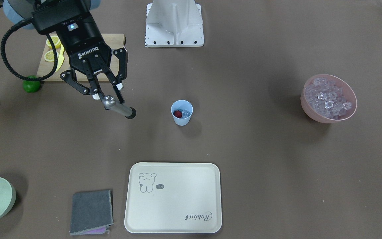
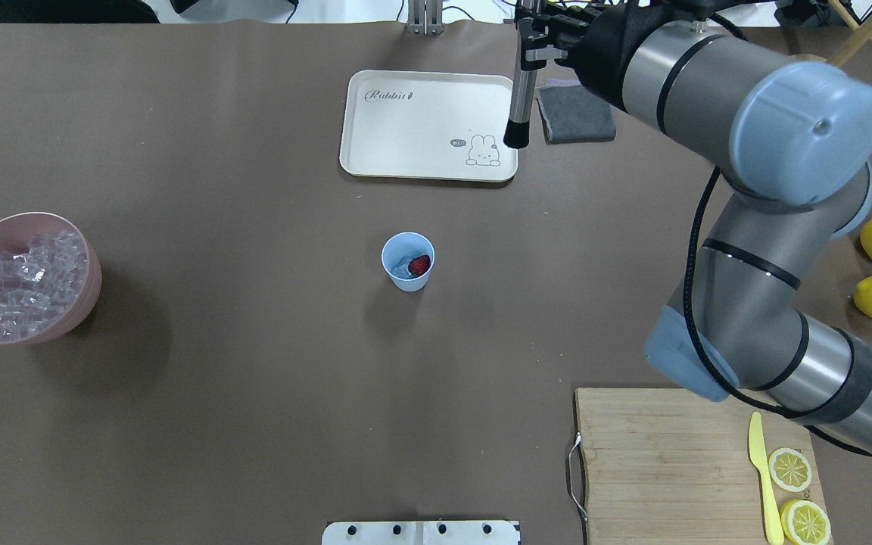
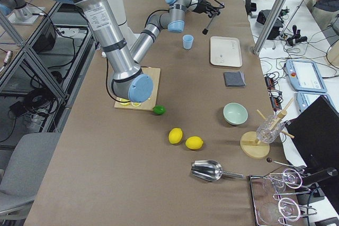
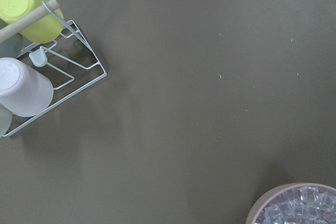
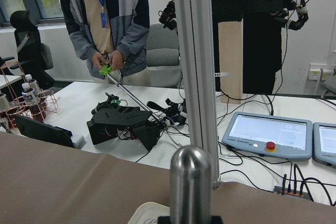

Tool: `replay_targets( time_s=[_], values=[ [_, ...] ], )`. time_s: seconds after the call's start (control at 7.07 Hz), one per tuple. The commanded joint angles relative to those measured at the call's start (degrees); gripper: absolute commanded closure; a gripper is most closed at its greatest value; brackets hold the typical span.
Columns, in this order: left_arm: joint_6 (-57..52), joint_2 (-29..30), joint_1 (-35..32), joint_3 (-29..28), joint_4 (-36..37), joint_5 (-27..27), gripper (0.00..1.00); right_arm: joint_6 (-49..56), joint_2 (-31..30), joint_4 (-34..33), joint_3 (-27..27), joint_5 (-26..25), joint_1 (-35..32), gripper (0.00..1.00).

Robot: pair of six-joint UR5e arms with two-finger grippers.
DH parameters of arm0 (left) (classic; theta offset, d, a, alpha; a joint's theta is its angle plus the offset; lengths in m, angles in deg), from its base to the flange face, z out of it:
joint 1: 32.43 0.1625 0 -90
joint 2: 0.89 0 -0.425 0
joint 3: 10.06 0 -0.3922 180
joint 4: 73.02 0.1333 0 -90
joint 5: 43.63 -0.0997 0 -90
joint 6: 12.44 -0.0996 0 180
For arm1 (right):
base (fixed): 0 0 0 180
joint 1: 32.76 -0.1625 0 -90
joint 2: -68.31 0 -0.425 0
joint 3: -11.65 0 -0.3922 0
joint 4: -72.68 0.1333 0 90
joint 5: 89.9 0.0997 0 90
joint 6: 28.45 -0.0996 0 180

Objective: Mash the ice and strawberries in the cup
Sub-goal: 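Carry the upright pestle with the right gripper over the light-blue cup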

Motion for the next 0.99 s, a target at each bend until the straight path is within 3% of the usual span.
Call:
replay_targets(
  time_s=[0.0,0.28,0.85],
  values=[
    [0.00,-0.03,-0.07,-0.17,-0.01,0.40,0.03,-0.84,0.09,4.84,-1.27,-8.02,5.70,1.00],
    [0.00,-0.03,0.02,-0.17,-0.01,0.40,0.03,-0.75,0.17,8.45,-3.03,-15.31,9.48,1.00],
    [0.09,0.75,0.10,-0.52,0.25,1.63,0.03,-0.84,0.35,10.48,-5.84,-24.65,14.67,1.00]
  ],
)
